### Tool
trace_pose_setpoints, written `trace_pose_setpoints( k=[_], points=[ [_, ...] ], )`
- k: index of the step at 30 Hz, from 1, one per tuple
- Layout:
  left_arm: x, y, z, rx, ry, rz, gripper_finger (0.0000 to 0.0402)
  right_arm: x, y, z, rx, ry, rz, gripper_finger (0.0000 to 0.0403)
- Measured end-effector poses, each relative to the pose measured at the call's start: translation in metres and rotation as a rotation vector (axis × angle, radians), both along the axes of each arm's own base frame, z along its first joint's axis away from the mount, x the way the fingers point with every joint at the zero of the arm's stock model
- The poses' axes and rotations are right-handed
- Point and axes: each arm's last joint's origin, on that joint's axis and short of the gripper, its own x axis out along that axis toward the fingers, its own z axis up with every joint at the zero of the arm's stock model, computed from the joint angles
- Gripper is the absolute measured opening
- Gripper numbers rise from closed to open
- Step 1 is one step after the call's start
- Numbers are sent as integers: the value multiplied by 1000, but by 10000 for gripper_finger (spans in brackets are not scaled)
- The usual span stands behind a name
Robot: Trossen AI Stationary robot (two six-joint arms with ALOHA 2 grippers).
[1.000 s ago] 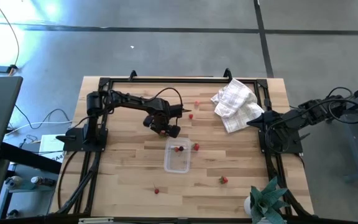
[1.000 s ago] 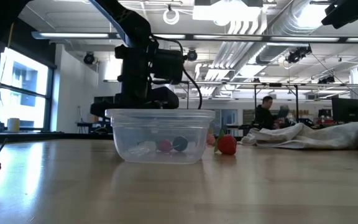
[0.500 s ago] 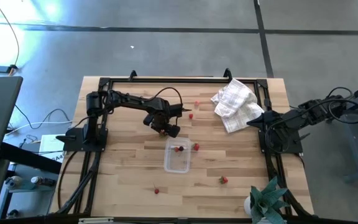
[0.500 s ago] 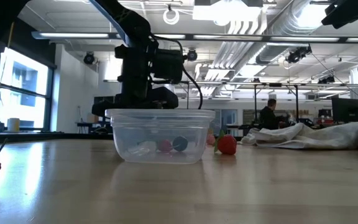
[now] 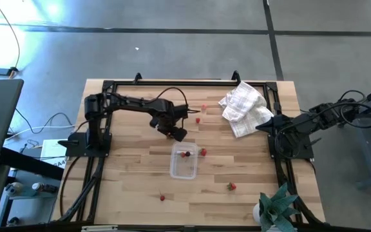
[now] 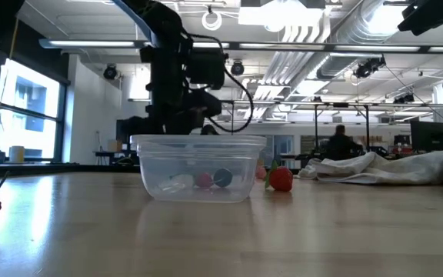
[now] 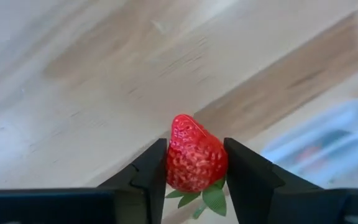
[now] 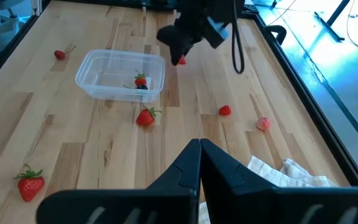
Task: Pick and placing Produce into tupperware
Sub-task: Put the red strawberry into the transparent container
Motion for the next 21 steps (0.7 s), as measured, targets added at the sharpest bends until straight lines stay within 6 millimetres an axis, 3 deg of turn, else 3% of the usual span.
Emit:
trace_pose_setpoints(
  k=[5, 10, 14, 21],
  points=[
    [-6, -1, 26, 57, -67, -32, 147, 0, 0, 0, 0, 0, 0, 0],
    [-13, -3, 60, 137, -193, -59, 127, 0, 0, 0, 0, 0, 0, 0],
    [-12, -9, 94, 235, -398, -105, 119, 0, 0, 0, 0, 0, 0, 0],
    [1, -36, 148, 472, -809, -325, 142, 0, 0, 0, 0, 0, 0, 0]
  ],
)
